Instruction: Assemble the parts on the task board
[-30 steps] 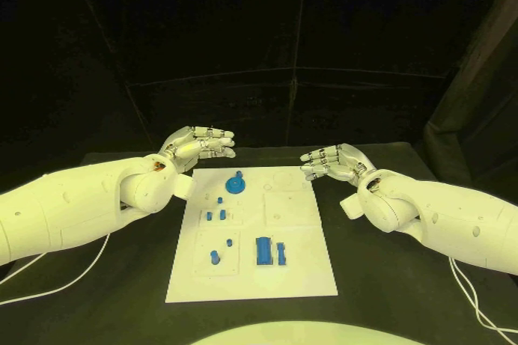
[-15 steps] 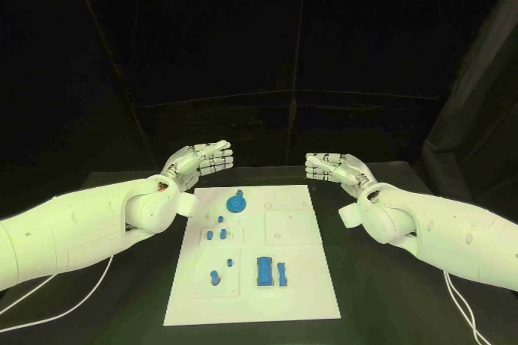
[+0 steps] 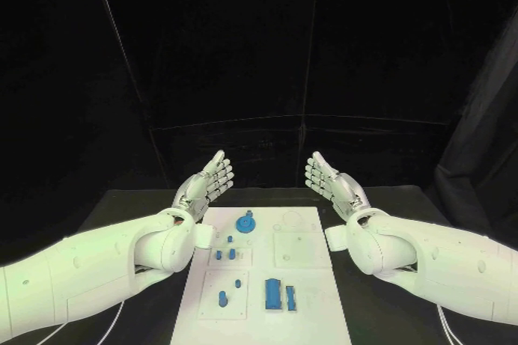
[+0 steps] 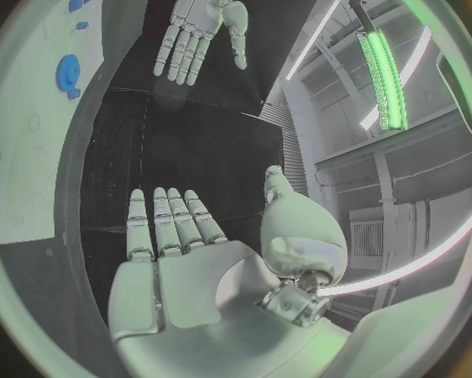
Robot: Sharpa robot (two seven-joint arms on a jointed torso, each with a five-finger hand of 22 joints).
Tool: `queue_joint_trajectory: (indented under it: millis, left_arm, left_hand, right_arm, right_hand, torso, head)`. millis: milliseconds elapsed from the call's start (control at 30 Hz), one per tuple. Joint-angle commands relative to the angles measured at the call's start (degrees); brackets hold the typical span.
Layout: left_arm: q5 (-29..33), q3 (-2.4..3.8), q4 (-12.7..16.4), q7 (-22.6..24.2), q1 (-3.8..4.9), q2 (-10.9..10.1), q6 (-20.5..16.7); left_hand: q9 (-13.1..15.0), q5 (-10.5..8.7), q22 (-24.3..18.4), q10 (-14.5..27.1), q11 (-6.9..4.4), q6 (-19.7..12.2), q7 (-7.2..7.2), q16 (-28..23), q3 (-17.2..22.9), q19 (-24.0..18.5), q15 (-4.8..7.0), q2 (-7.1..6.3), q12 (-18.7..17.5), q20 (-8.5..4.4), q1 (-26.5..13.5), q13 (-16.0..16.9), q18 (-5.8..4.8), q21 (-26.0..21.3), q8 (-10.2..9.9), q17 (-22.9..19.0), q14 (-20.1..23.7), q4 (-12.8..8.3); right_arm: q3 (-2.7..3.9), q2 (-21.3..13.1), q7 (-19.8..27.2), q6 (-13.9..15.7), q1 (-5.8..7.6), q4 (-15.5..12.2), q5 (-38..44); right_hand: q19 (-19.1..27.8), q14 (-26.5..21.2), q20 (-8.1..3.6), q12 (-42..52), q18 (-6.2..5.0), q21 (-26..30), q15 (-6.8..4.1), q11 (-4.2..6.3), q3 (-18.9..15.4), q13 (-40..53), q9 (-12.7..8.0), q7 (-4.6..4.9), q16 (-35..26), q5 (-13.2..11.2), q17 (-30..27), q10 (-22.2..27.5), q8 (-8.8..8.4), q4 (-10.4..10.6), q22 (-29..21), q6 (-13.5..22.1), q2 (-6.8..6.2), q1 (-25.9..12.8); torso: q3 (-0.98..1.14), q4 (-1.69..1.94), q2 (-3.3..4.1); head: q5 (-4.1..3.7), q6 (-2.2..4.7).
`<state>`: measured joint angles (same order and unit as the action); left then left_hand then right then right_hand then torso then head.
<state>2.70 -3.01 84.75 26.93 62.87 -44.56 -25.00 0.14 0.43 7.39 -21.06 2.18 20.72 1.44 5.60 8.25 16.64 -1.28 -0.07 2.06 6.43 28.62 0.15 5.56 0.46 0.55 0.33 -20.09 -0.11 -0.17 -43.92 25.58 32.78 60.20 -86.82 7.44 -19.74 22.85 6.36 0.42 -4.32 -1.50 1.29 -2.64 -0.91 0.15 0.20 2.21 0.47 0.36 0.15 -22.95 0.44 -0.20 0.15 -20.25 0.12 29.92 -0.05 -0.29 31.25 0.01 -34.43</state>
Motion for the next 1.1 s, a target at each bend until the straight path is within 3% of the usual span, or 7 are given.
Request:
queue_joint_trajectory:
  millis: [33, 67, 100, 333, 967, 1067, 1100]
  left_arm:
    - [-2.0, 1.0, 2.1, 2.2, -0.89, -0.1, -12.4]
    - [-2.1, 1.52, 2.9, 2.4, -1.36, -0.1, -14.1]
    - [-2.3, 1.82, 3.4, 2.5, -1.64, -0.1, -15.1]
    - [-2.7, 3.0, 5.2, 2.9, -2.7, -0.1, -19.1]
    - [-2.7, 3.01, 5.2, 2.9, -2.71, -0.1, -19.1]
    - [-2.7, 3.01, 5.2, 2.9, -2.71, -0.1, -19.1]
    - [-2.7, 3.01, 5.2, 2.9, -2.71, -0.1, -19.1]
  left_hand:
    - [-0.1, -0.43, -2.3, 6.7, -2.18, -6.6, -1.44, -5.6, -2.6, -5.3, 1.28, 0.07, -2.1, -2.05, -9.1, -0.1, -5.56, -0.5, -0.5, -0.3, 6.4, 0.1]
    - [-0.1, -0.43, -2.6, 7.4, -2.18, -7.3, -1.44, -5.6, -2.9, -5.8, 1.28, 0.07, -2.1, -2.29, -10.1, -0.1, -5.56, -0.5, -0.5, -0.3, 7.1, 0.1]
    - [-0.1, -0.43, -2.8, 8.0, -2.18, -7.9, -1.44, -5.6, -3.1, -6.3, 1.28, 0.07, -2.1, -6.43, -10.9, -0.1, -5.56, -0.5, -0.5, -0.3, 7.6, 0.1]
    - [-0.1, -0.43, -7.4, 11.2, -2.18, -11.0, -1.44, -5.6, -8.2, -8.9, 1.28, 0.07, -2.1, -6.43, -15.2, -0.1, -5.56, -0.5, -0.5, -0.3, 10.7, 0.1]
    - [-0.1, -0.43, -7.4, 16.4, -2.18, -16.2, -1.44, -5.6, -8.2, -16.6, 1.28, 0.07, -2.1, -6.43, -22.4, -0.1, -5.56, -0.5, -0.5, -0.3, 15.7, 0.1]
    - [-0.1, -0.43, -7.4, 16.9, -2.18, -16.7, -1.44, -5.6, -8.2, -16.6, 1.28, 0.07, -2.1, -6.43, -23.1, -0.1, -5.56, -0.5, -0.5, -0.3, 20.1, 0.1]
    - [-0.1, -0.43, -7.4, 21.1, -2.18, -20.7, -1.44, -5.6, -8.2, -16.6, 1.28, 0.07, -2.1, -6.43, -23.3, -0.1, -5.56, -0.5, -0.5, -0.3, 20.1, 0.1]
  right_arm:
    - [0.12, -0.5, 3.7, 9.5, 0.02, -1.8, -6.3]
    - [0.14, -0.6, 3.9, 10.3, -0.01, -2.4, -6.8]
    - [0.16, -0.7, 4.1, 10.8, -0.02, -2.7, -7.1]
    - [0.17, -0.8, 4.2, 11.3, -0.04, -3.1, -7.4]
    - [0.17, -0.8, 4.2, 11.3, -0.04, -3.1, -7.4]
    - [0.17, -0.8, 4.2, 11.3, -0.04, -3.1, -7.4]
    - [0.17, -0.8, 4.2, 11.3, -0.04, -3.1, -7.4]
  right_hand:
    - [6.3, -7.3, -2.01, -0.4, 4.32, 1.5, -1.29, 2.64, 0.9, -0.1, -0.2, -2.21, -0.5, -0.4, -0.1, 7.3, -0.44, 0.2, -0.1, 6.5, -0.12, -9.5]
    - [7.0, -8.1, -2.25, -0.4, 4.32, 1.5, -1.29, 2.64, 0.9, -0.1, -0.2, -2.21, -0.5, -0.4, -0.1, 8.1, -0.44, 0.2, -0.1, 7.2, -0.12, -10.6]
    - [7.4, -8.6, -6.36, -0.4, 4.32, 1.5, -1.29, 2.64, 0.9, -0.1, -0.2, -2.21, -0.5, -0.4, -0.1, 8.6, -0.44, 0.2, -0.1, 7.6, -0.12, -11.3]
    - [10.3, -12.1, -6.36, -0.4, 4.32, 1.5, -1.29, 2.64, 0.9, -0.1, -0.2, -2.21, -0.5, -0.4, -0.1, 12.1, -0.44, 0.2, -0.1, 10.7, -0.12, -15.8]
    - [15.3, -17.9, -6.36, -0.4, 4.32, 1.5, -1.29, 2.64, 0.9, -0.1, -0.2, -2.21, -0.5, -0.4, -0.1, 17.9, -0.44, 0.2, -0.1, 15.7, -0.12, -23.4]
    - [19.7, -22.8, -6.36, -0.4, 4.32, 1.5, -1.29, 2.64, 0.9, -0.1, -0.2, -2.21, -0.5, -0.4, -0.1, 23.0, -0.44, 0.2, -0.1, 20.3, -0.12, -29.9]
    - [19.7, -22.8, -6.36, -0.4, 4.32, 1.5, -1.29, 2.64, 0.9, -0.1, -0.2, -2.21, -0.5, -0.4, -0.1, 23.0, -0.44, 0.2, -0.1, 20.3, -0.12, -29.9]
  torso:
    - [0.05, 0.29, -0.07]
    - [0.05, 0.29, -0.07]
    - [0.05, 0.29, -0.07]
    - [0.05, 0.29, -0.07]
    - [0.05, 0.29, -0.07]
    - [0.05, 0.29, -0.07]
    - [0.05, 0.29, -0.07]
  head:
    - [-0.01, 0.05]
    - [-0.01, 0.05]
    - [-0.01, 0.05]
    - [-0.01, 0.05]
    - [-0.01, 0.05]
    - [-0.01, 0.05]
    - [-0.01, 0.05]
